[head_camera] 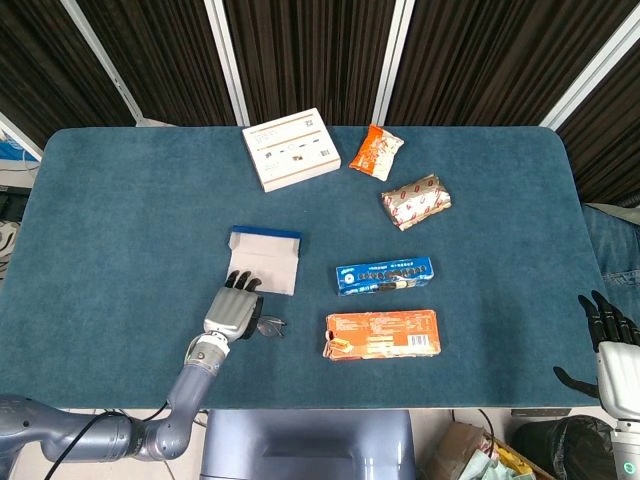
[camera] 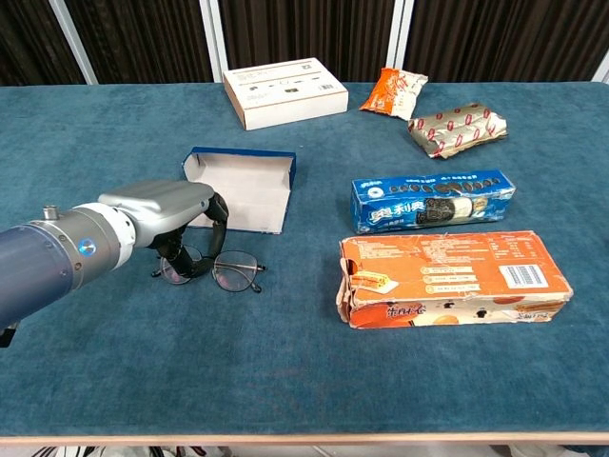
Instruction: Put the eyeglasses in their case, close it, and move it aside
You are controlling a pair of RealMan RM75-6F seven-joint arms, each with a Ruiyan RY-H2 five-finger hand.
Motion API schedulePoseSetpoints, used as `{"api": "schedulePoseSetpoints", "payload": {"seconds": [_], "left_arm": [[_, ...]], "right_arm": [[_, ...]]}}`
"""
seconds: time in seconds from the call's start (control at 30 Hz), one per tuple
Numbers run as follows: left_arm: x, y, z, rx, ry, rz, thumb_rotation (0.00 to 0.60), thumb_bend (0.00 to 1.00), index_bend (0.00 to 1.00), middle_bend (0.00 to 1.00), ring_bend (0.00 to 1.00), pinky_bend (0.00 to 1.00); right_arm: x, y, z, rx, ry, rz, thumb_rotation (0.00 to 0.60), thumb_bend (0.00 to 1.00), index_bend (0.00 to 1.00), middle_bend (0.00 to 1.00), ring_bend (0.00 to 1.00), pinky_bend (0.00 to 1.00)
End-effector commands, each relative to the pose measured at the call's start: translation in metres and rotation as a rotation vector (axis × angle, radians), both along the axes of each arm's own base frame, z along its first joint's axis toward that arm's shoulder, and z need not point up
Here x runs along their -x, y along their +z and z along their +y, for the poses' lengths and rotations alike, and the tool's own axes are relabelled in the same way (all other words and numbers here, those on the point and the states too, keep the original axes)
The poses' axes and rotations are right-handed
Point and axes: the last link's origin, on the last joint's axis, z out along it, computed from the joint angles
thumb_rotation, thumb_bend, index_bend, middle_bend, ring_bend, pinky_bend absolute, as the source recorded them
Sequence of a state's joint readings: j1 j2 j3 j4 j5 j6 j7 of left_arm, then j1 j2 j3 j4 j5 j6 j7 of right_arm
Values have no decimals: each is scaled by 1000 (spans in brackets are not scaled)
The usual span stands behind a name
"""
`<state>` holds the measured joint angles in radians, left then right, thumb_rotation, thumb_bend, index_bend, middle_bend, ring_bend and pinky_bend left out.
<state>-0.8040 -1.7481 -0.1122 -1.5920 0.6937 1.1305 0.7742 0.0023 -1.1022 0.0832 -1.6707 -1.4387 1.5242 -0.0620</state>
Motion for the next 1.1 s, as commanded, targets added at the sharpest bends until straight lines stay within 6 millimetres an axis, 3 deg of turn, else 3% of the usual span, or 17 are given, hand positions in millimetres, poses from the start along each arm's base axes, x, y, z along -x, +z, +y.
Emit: {"api": "schedulePoseSetpoints", "payload": {"seconds": [0.03,0.67,1.1], "left_arm": [[1,0,0,0,3,2,600,384,556,164,0,0],[1,3,3,-18,9,11,600,422,575,175,0,0],[-6,13,10,-61,8,19,600,509,592,201,0,0]], "right_arm": [[0,0,0,-1,-1,-1,600,116,46,2,106,161],[0,-1,0,-2,-9,-8,600,122,46,2,106,161],[0,-2,0,-3,-14,-16,600,121,46,2,106,162]]}}
